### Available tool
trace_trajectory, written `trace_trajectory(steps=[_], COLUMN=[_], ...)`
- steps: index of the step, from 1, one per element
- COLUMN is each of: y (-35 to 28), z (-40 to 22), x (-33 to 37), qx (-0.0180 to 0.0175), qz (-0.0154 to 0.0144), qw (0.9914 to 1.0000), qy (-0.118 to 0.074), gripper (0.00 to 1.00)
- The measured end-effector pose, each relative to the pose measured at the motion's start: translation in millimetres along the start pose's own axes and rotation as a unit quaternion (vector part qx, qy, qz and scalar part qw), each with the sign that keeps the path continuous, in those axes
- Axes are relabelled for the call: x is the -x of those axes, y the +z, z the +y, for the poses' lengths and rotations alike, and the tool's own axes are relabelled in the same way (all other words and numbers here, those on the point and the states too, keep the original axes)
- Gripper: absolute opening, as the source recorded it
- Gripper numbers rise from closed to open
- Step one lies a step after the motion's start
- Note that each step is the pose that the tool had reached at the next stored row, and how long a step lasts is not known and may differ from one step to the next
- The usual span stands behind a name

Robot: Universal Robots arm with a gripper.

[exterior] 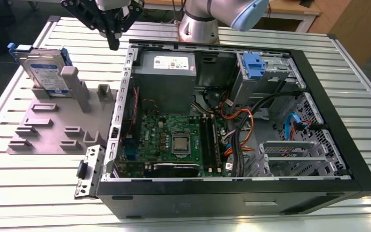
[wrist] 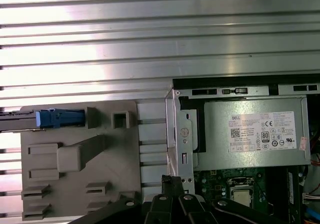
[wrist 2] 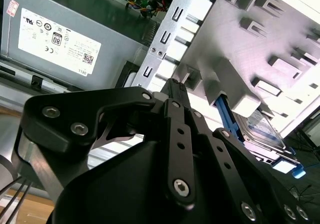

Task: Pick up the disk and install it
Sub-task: 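Reach for the disk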

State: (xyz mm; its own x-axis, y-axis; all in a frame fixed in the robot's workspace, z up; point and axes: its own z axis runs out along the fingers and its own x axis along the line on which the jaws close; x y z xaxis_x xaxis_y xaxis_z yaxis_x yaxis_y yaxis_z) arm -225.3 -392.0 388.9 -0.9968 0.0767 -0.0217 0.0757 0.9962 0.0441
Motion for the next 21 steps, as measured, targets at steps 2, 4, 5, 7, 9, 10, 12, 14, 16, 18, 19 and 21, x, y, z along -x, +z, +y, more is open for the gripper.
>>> trace_trajectory(steps=[2, 4, 5, 7, 9, 10, 12, 14, 16, 18, 19, 21], y=[0.0, -0.1, -0.1, 0.0, 0.3, 0.4, 0.7, 0.8, 1.0, 1.1, 1.1, 1.3], z=[-0.2, -0.4, -0.4, 0.4, 2.8, 3.5, 4.6, 5.3, 5.5, 5.5, 5.5, 5.4], x=[-1.9, -5.3, -6.9, -10.0, -13.9, -15.5, -18.4, -20.5, -21.6, -21.6, -21.7, -22.2], qx=[0.0000, 0.0000, 0.0000, 0.0001, 0.0000, 0.0000, 0.0000, 0.0000, 0.0003, 0.0003, 0.0003, 0.0003], qz=[0.0000, 0.0000, 0.0000, -0.0001, 0.0000, 0.0000, 0.0001, 0.0013, 0.0030, 0.0031, 0.0031, 0.0030], qw=[1.00000, 1.00000, 1.00000, 1.00000, 1.00000, 1.00000, 1.00000, 1.00000, 1.00000, 1.00000, 1.00000, 1.00000], qy=[0.000, 0.000, 0.000, 0.000, 0.000, 0.000, 0.000, 0.000, 0.000, 0.000, 0.000, 0.000], gripper=[0.11, 0.11, 0.11, 0.11, 0.11, 0.11, 0.11, 0.11, 0.11, 0.11, 0.11, 0.11])
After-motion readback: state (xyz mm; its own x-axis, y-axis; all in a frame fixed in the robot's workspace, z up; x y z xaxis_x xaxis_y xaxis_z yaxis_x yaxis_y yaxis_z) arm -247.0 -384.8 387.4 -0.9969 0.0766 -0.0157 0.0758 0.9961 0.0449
